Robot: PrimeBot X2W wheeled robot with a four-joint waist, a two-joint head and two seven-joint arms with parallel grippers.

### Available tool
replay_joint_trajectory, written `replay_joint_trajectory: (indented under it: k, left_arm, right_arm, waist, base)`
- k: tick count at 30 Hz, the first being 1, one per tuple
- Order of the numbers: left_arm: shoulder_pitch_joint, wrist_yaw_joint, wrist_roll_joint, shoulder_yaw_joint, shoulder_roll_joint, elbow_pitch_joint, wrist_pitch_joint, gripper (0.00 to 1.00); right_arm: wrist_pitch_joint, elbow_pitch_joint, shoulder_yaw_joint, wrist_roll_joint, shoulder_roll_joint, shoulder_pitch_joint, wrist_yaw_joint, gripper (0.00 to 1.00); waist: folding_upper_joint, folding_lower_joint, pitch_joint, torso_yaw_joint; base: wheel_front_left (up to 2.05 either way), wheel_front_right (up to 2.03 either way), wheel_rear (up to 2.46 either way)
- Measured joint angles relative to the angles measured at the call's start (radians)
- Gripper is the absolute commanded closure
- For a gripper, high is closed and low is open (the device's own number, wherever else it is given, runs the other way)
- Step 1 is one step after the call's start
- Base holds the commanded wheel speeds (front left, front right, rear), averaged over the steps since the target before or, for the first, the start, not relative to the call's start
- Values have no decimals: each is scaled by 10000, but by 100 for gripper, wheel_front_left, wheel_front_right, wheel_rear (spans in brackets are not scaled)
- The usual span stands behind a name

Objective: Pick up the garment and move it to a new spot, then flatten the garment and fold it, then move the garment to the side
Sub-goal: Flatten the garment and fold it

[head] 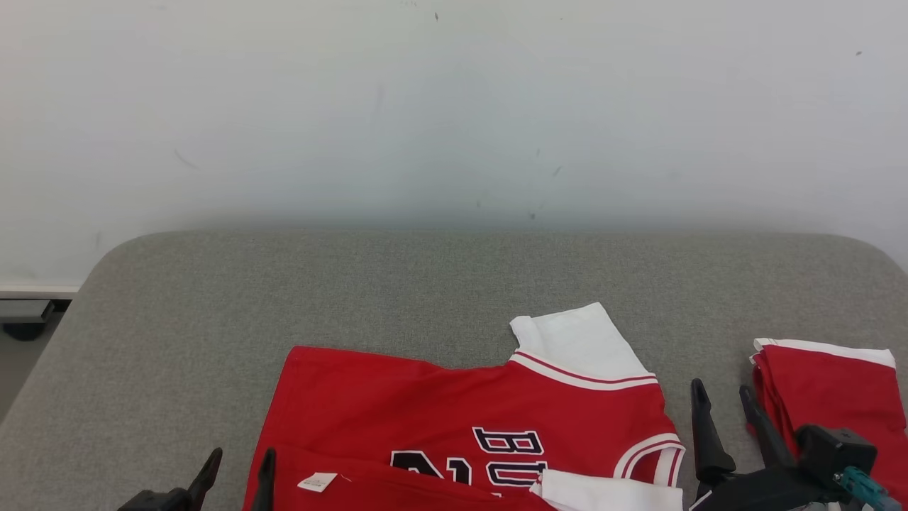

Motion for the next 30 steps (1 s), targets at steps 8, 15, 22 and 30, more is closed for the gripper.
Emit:
replay_joint_trajectory:
  k: [8,15,22,30]
  left_arm:
    - [0,0,10,2,31,-75,2,0]
    - [0,0,10,0,31,-150,75,0]
    - [0,12,12,-8,31,-194,90,0]
    - [-25,-17,82,-142,44,-173,280,0]
  right_arm:
    - [2,207,67,-2,0,-2,0,0]
    - [0,274,84,-2,-2,-7,44,0]
    - [-2,343,109,-4,-10,-22,61,0]
    - [-58,441,138,-6,-13,-35,75,0]
  waist:
    - [0,0,66,9]
    - [0,0,155,23]
    - [0,0,225,25]
    - [0,0,224,37]
  base:
    - [0,0,0]
    - [0,0,0]
    - [0,0,0]
    - [0,0,0]
